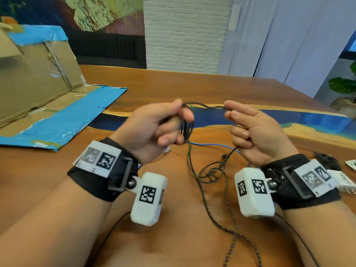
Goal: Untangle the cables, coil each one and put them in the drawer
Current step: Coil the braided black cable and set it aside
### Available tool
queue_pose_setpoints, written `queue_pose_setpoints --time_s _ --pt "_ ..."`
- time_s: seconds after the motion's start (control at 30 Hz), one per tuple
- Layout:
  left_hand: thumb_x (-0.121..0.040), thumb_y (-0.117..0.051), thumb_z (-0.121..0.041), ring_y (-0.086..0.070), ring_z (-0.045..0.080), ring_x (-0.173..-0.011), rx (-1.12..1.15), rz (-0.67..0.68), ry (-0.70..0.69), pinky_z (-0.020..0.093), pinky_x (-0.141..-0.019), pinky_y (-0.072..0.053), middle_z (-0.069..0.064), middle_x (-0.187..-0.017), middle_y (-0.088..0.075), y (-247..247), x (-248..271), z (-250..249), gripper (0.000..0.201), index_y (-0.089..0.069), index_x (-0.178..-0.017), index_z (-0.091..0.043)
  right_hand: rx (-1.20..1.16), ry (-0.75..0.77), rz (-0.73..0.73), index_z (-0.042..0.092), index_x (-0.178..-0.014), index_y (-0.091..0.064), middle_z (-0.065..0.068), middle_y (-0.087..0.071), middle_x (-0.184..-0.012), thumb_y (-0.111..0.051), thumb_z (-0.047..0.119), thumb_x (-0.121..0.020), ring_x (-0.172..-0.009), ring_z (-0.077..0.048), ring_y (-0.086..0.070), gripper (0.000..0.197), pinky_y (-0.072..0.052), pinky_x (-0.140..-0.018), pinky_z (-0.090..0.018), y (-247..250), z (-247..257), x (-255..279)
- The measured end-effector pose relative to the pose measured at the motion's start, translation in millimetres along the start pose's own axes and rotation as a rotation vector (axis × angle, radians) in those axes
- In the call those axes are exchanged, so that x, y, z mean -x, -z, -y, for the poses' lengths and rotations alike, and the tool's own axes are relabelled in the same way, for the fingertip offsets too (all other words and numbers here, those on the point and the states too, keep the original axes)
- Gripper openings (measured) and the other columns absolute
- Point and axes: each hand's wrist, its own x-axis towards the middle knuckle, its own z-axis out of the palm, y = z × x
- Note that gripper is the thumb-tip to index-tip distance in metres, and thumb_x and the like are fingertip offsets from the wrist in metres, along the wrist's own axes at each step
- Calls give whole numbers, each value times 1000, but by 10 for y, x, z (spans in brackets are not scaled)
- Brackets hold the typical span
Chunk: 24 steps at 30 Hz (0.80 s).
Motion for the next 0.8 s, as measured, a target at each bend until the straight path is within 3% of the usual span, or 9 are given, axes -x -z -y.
queue_pose_setpoints --time_s 0.07,0.13,0.23,0.4,0.5,0.53,0.63,0.7,0.8 --pt "-95 -44 -28 -49 10 -44 237 30 -113 23 -63 -52 -5 -47 -44 -17 6 -71 41 -78 -96 -5 152 35 -13 11 -114 -72 -3 -68 -85 -53 3 -101 -45 -9 -28 24 -20 -36 -17 -17 -42 4" --pt "-98 -41 -22 -66 14 -66 366 55 -214 25 -74 -56 0 -74 -68 -20 -13 -88 41 -70 -117 1 369 51 48 16 -112 -75 -5 -73 -87 -57 5 -101 -48 -15 -29 24 -23 -39 -19 -90 -103 48" --pt "-104 -35 -13 -73 23 -95 243 -80 -285 30 -86 -57 7 -108 -76 -7 -86 -12 35 -53 -131 0 614 8 246 17 -113 -75 -7 -77 -89 -59 5 -101 -46 -18 -31 24 -25 -40 -23 -284 -203 160" --pt "-107 -37 -3 -70 27 -113 -99 -252 -173 40 -104 -51 12 -120 -74 -38 -126 156 29 -45 -135 -5 928 42 563 8 -89 -80 -4 -78 -97 -60 17 -102 -43 -13 -39 25 -32 -43 -26 -428 -254 268" --pt "-104 -49 -14 -70 16 -98 -451 -210 -49 41 -99 -52 4 -103 -76 -109 -79 189 14 -61 -98 -13 822 90 518 -1 -81 -75 -24 -69 -72 -66 26 -99 -47 -38 -38 34 -26 -40 -22 -387 -205 264" --pt "-104 -52 -23 -66 14 -87 -561 -173 -10 37 -94 -53 4 -91 -74 -123 -58 182 21 -63 -91 -10 722 98 449 -5 -82 -73 -20 -63 -62 -67 22 -98 -45 -39 -40 32 -25 -38 -21 -339 -170 243" --pt "-102 -52 -45 -54 21 -65 -726 -37 69 35 -73 -50 8 -67 -63 -126 -19 145 50 -66 -95 2 393 53 291 1 -105 -71 -7 -51 -58 -67 12 -91 -36 -10 -31 18 -21 -37 -19 -202 -34 175" --pt "-97 -61 -45 -46 22 -57 -777 26 76 36 -61 -45 7 -59 -51 -139 -4 129 51 -65 -93 5 244 21 296 12 -125 -66 -5 -53 -63 -66 14 -88 -42 -9 -27 37 -22 -40 -22 -121 -6 133" --pt "-98 -63 -33 -35 19 -43 -678 39 87 30 -57 -39 3 -48 -40 -113 -2 129 37 -63 -75 -3 181 30 301 18 -126 -67 -2 -56 -67 -64 14 -87 -57 -15 -32 39 -34 -53 -27 -110 -53 104"
